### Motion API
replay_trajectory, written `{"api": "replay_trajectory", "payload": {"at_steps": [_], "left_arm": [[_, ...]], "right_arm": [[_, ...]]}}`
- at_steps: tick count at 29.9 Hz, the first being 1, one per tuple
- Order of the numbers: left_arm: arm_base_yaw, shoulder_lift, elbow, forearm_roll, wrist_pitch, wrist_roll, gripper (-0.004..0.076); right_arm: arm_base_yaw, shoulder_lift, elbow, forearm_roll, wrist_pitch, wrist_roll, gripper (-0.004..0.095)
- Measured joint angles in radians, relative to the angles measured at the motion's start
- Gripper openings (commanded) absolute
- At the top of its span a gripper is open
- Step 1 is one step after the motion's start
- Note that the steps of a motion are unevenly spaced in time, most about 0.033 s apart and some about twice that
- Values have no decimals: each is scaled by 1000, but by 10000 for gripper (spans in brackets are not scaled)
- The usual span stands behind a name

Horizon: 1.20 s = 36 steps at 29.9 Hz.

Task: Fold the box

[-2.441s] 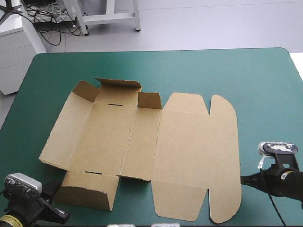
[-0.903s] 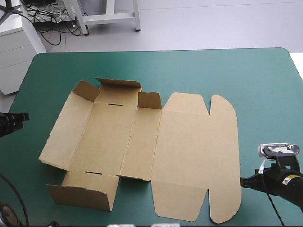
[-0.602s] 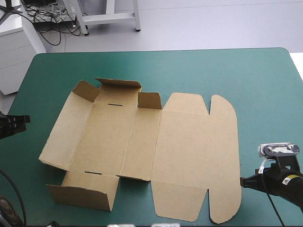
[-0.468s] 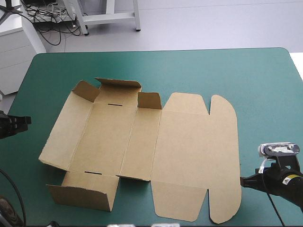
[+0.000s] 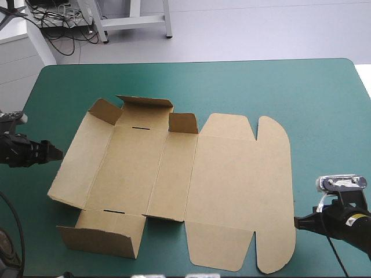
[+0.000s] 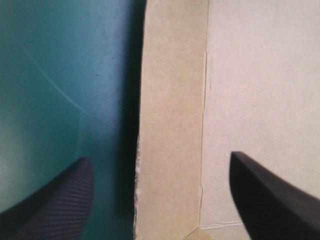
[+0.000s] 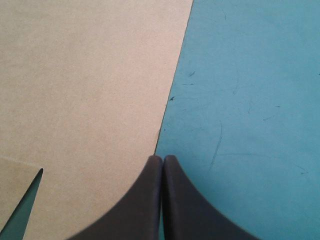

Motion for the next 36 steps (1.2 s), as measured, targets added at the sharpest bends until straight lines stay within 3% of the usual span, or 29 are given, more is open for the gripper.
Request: {"api": "replay_trajectory", "payload": {"at_steps": [15,27,36], "left_arm": [[-39,120,8,-2,-10,57,689],[-46,147,155,-57,-23,136,689],[-173,151,185,-67,-28,149,689]], "right_arm": [[0,0,1,-1,6,-6,-20],[0,0,1,-1,8,-6,-20],[0,0,1,-1,8,-6,-20]]}}
